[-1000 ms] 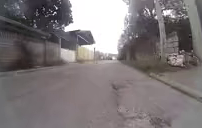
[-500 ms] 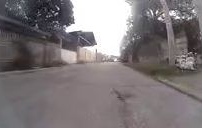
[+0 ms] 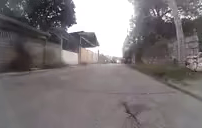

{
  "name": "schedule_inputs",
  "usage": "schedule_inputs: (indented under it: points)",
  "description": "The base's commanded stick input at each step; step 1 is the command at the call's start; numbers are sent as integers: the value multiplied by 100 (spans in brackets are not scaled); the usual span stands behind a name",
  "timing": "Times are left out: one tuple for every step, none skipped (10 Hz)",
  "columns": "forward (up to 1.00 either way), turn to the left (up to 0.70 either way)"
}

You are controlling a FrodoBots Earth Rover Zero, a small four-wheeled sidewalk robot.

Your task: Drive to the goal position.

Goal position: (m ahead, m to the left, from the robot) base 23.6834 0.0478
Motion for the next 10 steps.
schedule_inputs:
  points:
    - [100, 0]
    - [100, 0]
    - [100, 0]
    - [100, -5]
    - [100, -27]
    - [100, -40]
    - [100, -40]
    - [100, -40]
    - [100, -40]
    - [100, -40]
